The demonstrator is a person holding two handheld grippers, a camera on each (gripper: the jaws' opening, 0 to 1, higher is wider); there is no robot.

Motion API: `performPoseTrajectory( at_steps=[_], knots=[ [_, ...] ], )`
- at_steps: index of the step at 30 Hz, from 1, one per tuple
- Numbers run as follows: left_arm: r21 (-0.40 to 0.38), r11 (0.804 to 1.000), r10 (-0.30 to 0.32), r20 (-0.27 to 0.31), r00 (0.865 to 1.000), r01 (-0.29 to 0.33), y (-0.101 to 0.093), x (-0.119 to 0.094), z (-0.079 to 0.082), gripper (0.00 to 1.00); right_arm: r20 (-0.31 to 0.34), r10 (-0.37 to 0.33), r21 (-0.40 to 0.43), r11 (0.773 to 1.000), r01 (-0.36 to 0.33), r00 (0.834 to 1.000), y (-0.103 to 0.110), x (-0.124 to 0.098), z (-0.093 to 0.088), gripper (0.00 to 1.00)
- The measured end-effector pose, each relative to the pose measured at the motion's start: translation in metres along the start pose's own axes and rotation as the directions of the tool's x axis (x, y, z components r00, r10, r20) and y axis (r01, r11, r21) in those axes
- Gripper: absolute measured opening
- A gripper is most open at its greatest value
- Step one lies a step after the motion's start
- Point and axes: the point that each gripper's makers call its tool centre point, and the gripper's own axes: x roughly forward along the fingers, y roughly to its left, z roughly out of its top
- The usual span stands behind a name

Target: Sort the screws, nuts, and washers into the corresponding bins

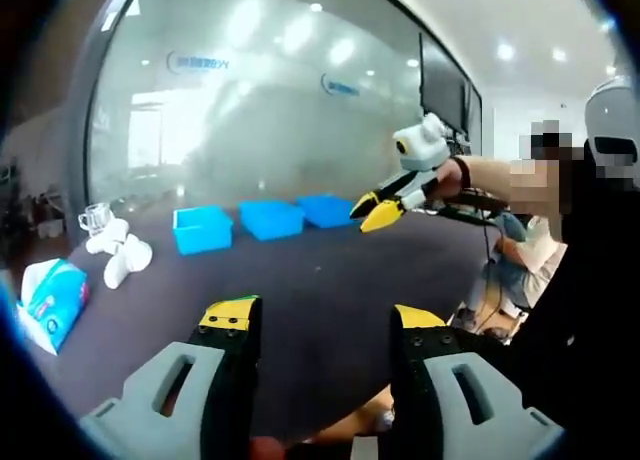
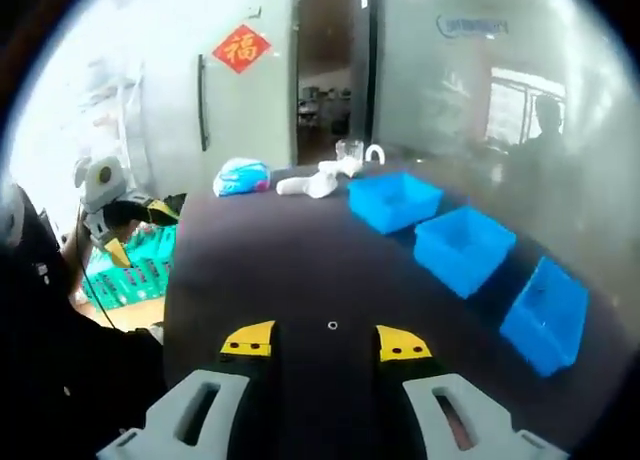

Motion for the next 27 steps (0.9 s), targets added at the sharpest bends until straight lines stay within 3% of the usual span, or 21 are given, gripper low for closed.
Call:
performPoseTrajectory(
  at_steps=[5,8,17,24,27],
  knots=[
    [-0.005,1.0,0.009,0.002,1.0,-0.009,0.004,-0.002,-0.001,0.48,-0.098,0.031,-0.01,0.999,-0.032,0.995,-0.011,0.023,-0.002,0.29],
    [-0.008,1.0,0.014,0.003,1.0,-0.014,0.005,-0.003,-0.001,0.48,-0.145,0.053,-0.033,0.998,-0.059,0.988,-0.006,0.031,-0.005,0.29],
    [-0.017,1.0,0.017,0.002,1.0,-0.017,0.008,-0.003,-0.002,0.48,-0.295,0.109,-0.143,0.977,-0.156,0.949,0.016,0.052,-0.019,0.28],
    [-0.02,0.999,0.025,0.005,1.0,-0.025,0.009,-0.004,-0.002,0.48,-0.372,0.12,-0.177,0.964,-0.197,0.92,0.013,0.063,-0.025,0.25],
    [-0.024,0.999,0.028,0.006,1.0,-0.028,0.01,-0.005,-0.002,0.48,-0.421,0.13,-0.183,0.957,-0.224,0.898,0.012,0.067,-0.031,0.25]
  ],
)
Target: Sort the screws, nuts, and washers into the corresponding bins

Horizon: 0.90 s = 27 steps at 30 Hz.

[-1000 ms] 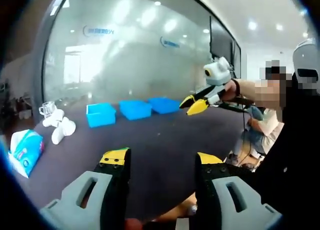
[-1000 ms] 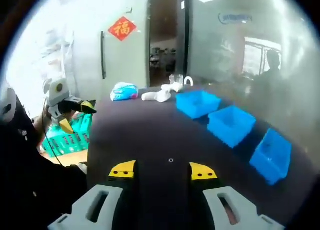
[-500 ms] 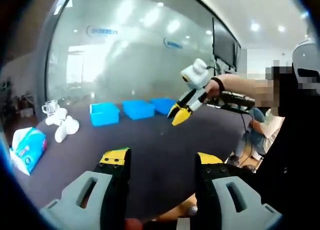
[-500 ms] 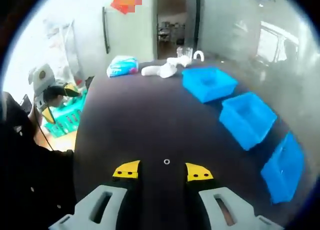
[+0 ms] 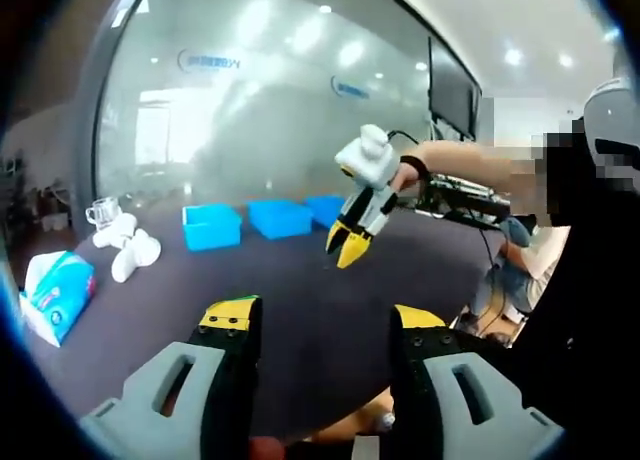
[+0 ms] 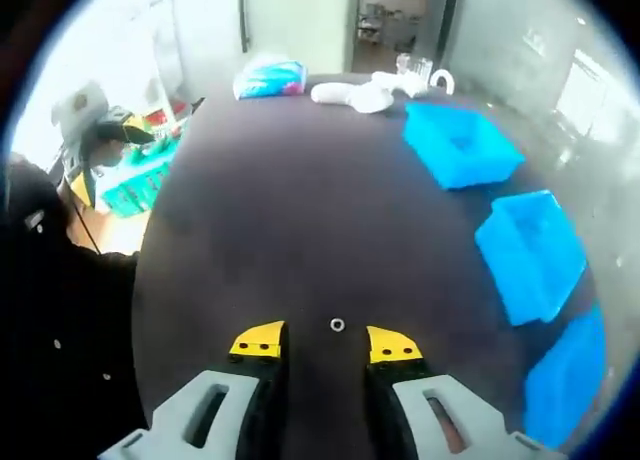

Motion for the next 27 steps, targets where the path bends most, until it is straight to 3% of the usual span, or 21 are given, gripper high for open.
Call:
performPoseTrajectory(
  at_steps=[6,27],
  knots=[
    [-0.01,1.0,0.007,0.004,1.0,-0.007,0.002,0.0,0.0,0.48,-0.034,0.007,-0.026,1.0,-0.008,0.999,-0.004,0.008,0.0,0.23],
    [-0.019,1.0,0.012,0.003,1.0,-0.012,0.004,0.001,-0.001,0.48,-0.063,0.043,0.011,0.999,-0.042,0.997,-0.005,0.017,-0.004,0.06]
  ],
)
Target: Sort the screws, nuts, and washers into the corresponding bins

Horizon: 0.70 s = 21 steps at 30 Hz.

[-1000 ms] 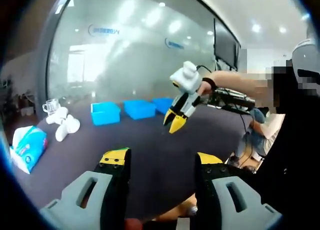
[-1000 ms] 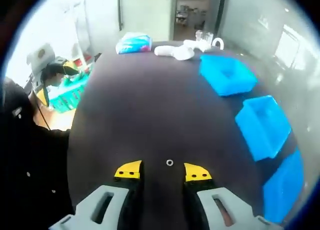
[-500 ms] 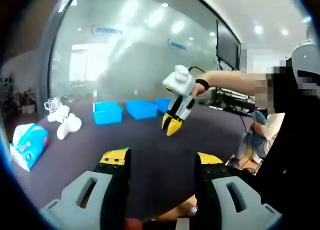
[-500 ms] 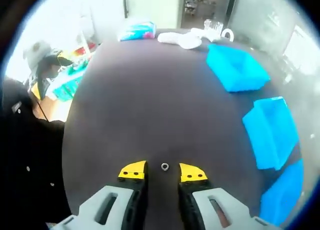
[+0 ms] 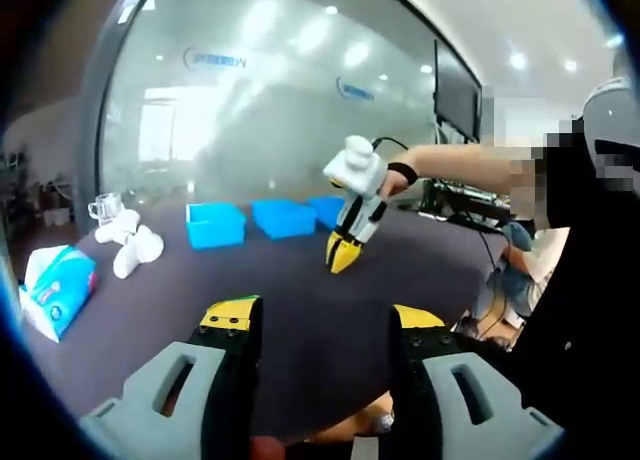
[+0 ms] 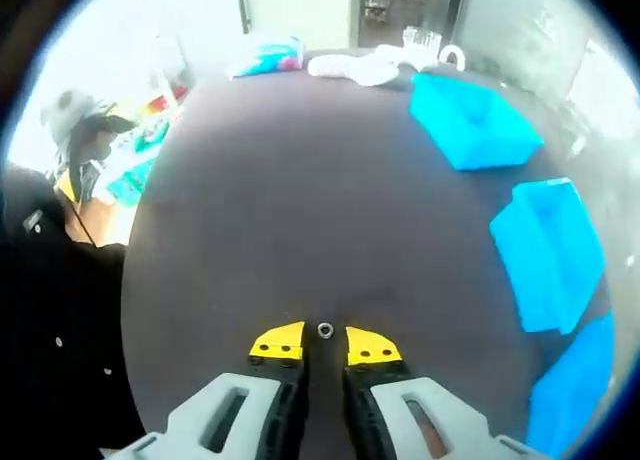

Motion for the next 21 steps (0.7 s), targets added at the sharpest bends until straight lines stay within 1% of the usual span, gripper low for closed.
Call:
performPoseTrajectory(
  at_steps=[2,6,12,17,21],
  knots=[
    [-0.002,1.0,-0.001,0.003,1.0,0.001,0.0,0.0,0.001,0.48,-0.003,0.011,-0.004,1.0,-0.011,1.0,0.005,0.001,0.0,0.02],
    [0.001,1.0,0.0,0.003,1.0,0.0,-0.001,0.0,0.001,0.48,-0.006,-0.007,-0.03,1.0,0.007,1.0,0.005,0.0,0.001,0.02],
    [0.0,1.0,0.003,0.007,1.0,-0.003,-0.001,-0.002,0.002,0.48,0.015,-0.012,-0.016,1.0,0.012,1.0,0.008,-0.005,-0.002,0.01],
    [0.006,1.0,0.006,0.013,1.0,-0.006,-0.001,-0.002,0.006,0.47,0.062,-0.026,0.012,1.0,0.026,0.998,0.011,-0.018,-0.006,0.01],
    [0.013,1.0,0.004,0.019,1.0,-0.004,-0.002,-0.002,0.01,0.47,0.139,-0.057,0.058,0.997,0.049,0.989,0.01,-0.034,-0.005,0.01]
  ],
)
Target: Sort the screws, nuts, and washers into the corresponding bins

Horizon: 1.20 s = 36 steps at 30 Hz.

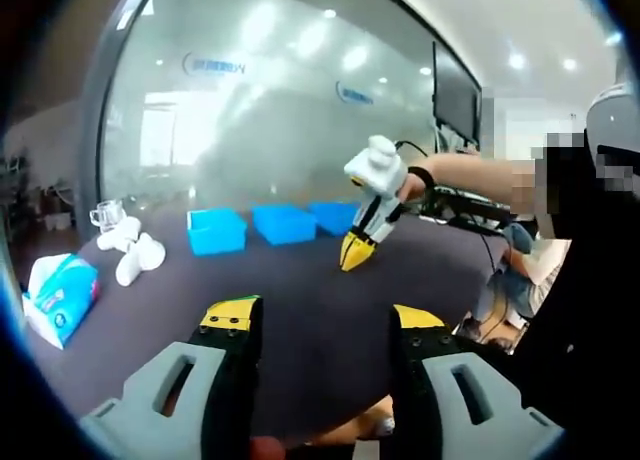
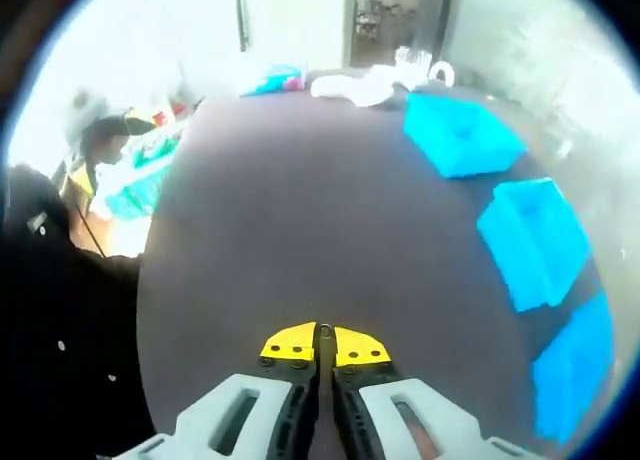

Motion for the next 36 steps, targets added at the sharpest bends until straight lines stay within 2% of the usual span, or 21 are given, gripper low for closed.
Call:
performPoseTrajectory(
  at_steps=[3,6,7,10,12,13,16,17,18,20,22,24,27,30,32,36],
  knots=[
    [0.005,1.0,-0.003,0.002,1.0,0.003,-0.001,0.001,0.002,0.47,0.087,-0.046,0.05,0.998,0.042,0.995,-0.005,-0.016,0.006,0.01],
    [0.009,1.0,-0.006,0.005,1.0,0.006,-0.002,0.002,0.004,0.47,0.172,-0.096,0.098,0.992,0.081,0.98,-0.009,-0.032,0.01,0.01],
    [0.011,1.0,-0.008,0.006,1.0,0.007,-0.002,0.002,0.005,0.47,0.2,-0.117,0.11,0.989,0.096,0.973,-0.01,-0.038,0.011,0.01],
    [0.011,1.0,-0.013,0.01,1.0,0.013,-0.003,0.003,0.007,0.47,0.3,-0.199,0.167,0.974,0.154,0.933,-0.014,-0.06,0.015,0.01],
    [0.015,1.0,-0.014,0.013,1.0,0.014,-0.003,0.003,0.009,0.47,0.36,-0.272,0.185,0.958,0.218,0.892,-0.019,-0.077,0.018,0.01],
    [0.016,1.0,-0.013,0.014,1.0,0.013,-0.003,0.004,0.01,0.47,0.41,-0.326,0.201,0.943,0.265,0.852,-0.023,-0.088,0.022,0.01],
    [0.009,1.0,-0.01,0.021,1.0,0.01,-0.001,0.004,0.013,0.47,0.49,-0.414,0.279,0.908,0.312,0.767,-0.023,-0.114,0.023,0.01],
    [0.008,1.0,-0.01,0.022,1.0,0.009,-0.001,0.005,0.013,0.47,0.503,-0.431,0.294,0.9,0.321,0.749,-0.023,-0.119,0.022,0.01],
    [0.011,1.0,-0.008,0.021,1.0,0.008,-0.001,0.005,0.014,0.47,0.52,-0.455,0.316,0.889,0.332,0.723,-0.021,-0.126,0.021,0.01],
    [0.015,1.0,-0.007,0.022,1.0,0.007,-0.001,0.006,0.016,0.47,0.541,-0.52,0.37,0.853,0.369,0.661,-0.02,-0.139,0.015,0.01],
    [0.019,1.0,-0.009,0.025,1.0,0.008,-0.002,0.006,0.018,0.47,0.553,-0.577,0.461,0.813,0.356,0.601,-0.02,-0.149,0.008,0.01],
    [0.025,1.0,-0.01,0.029,1.0,0.01,-0.003,0.008,0.021,0.47,0.558,-0.619,0.5,0.782,0.371,0.552,-0.019,-0.155,0.003,0.01],
    [0.031,0.999,-0.015,0.027,1.0,0.014,-0.005,0.009,0.022,0.47,0.564,-0.664,0.543,0.746,0.386,0.491,-0.02,-0.16,-0.003,0.01],
    [0.036,0.999,-0.019,0.025,1.0,0.018,-0.007,0.01,0.023,0.47,0.57,-0.684,0.567,0.729,0.384,0.456,-0.022,-0.163,-0.003,0.01],
    [0.039,0.999,-0.021,0.025,0.999,0.02,-0.008,0.01,0.024,0.47,0.569,-0.682,0.565,0.73,0.383,0.46,-0.023,-0.16,-0.001,0.01],
    [0.041,0.999,-0.021,0.03,0.999,0.02,-0.009,0.009,0.026,0.47,0.575,-0.688,0.564,0.725,0.394,0.443,-0.032,-0.16,0.01,0.01]
  ],
)
